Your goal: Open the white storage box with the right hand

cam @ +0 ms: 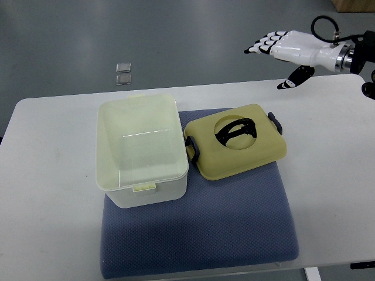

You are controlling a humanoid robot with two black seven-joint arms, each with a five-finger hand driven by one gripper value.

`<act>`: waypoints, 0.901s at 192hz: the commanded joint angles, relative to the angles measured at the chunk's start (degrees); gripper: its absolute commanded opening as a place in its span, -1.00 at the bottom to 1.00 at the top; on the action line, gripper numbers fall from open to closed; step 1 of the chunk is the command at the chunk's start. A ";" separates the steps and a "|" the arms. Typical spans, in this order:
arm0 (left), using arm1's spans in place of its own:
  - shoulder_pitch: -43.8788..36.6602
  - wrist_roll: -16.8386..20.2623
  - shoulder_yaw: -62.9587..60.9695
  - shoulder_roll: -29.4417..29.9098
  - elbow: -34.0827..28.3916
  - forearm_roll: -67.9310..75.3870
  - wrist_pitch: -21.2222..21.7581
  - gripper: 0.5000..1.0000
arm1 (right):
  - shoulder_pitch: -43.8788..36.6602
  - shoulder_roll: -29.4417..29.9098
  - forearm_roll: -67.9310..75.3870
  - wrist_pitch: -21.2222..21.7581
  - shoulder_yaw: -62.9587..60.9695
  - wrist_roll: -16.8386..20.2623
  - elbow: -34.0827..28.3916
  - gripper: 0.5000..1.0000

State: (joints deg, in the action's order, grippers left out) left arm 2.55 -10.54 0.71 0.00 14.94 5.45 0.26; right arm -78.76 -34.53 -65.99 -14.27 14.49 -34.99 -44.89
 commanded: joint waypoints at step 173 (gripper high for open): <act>0.00 -0.01 -0.09 0.00 1.75 0.09 -0.18 1.00 | 23.74 22.75 83.92 29.47 -50.62 20.66 14.40 0.72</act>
State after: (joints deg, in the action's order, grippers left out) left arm 2.55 -10.52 0.66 0.00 15.88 5.54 0.06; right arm -56.91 -12.89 17.98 12.76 -36.07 -10.66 -30.54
